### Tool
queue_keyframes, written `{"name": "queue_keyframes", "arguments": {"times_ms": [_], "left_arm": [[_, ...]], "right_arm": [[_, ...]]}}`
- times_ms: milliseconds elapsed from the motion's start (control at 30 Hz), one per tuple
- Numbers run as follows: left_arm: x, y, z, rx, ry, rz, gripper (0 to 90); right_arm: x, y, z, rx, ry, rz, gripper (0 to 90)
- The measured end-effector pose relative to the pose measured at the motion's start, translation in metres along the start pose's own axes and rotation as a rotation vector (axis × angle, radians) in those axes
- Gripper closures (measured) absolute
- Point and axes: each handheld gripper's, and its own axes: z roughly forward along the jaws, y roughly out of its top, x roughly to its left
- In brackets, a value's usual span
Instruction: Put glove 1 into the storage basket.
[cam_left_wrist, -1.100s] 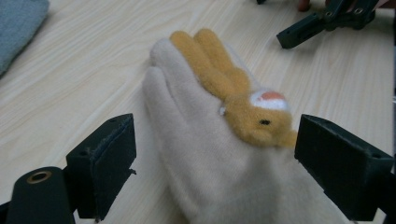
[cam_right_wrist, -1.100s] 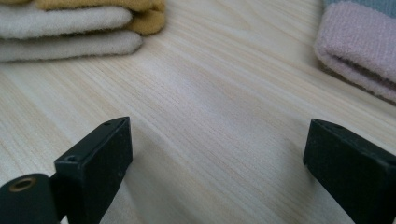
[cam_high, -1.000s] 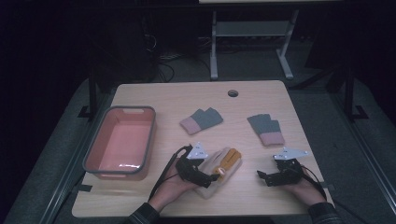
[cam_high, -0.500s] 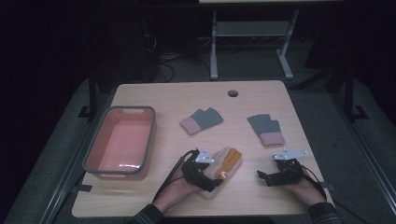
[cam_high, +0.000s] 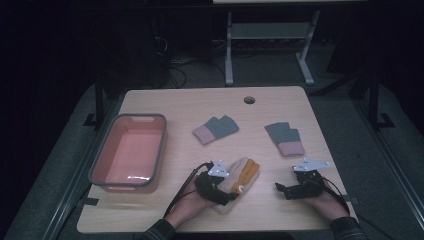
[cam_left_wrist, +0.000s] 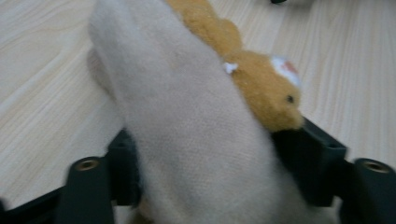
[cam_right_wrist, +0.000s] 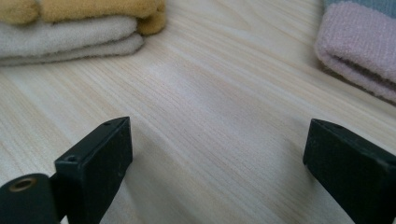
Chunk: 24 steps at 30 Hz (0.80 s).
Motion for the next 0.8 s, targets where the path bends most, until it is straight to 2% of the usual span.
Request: {"name": "queue_keyframes", "arguments": {"times_ms": [133,300,400,467,633,667,800], "left_arm": [[0.001,0.000,-0.002,0.004,-0.010,-0.007,45.0],[0.003,0.001,-0.004,0.022,-0.048,-0.008,56.3],[0.006,0.001,-0.005,0.031,-0.070,-0.026,61.4],[0.008,0.001,-0.006,0.040,-0.087,-0.053,64.5],[0.011,0.001,-0.007,0.038,-0.107,-0.047,67.4],[0.011,0.002,-0.008,0.044,-0.103,-0.031,68.3],[0.009,0.003,-0.013,0.015,-0.107,-0.028,75.4]], "right_arm": [[0.000,0.000,0.000,0.000,0.000,0.000,7.7],[0.000,0.000,0.000,0.000,0.000,0.000,7.7],[0.000,0.000,0.000,0.000,-0.001,0.000,7.7],[0.000,0.000,0.000,0.000,-0.001,0.001,7.7],[0.000,0.000,0.000,0.000,0.000,0.001,7.7],[0.000,0.000,0.000,0.000,0.000,0.001,7.7],[0.000,0.000,0.000,0.000,-0.001,0.001,7.7]]}}
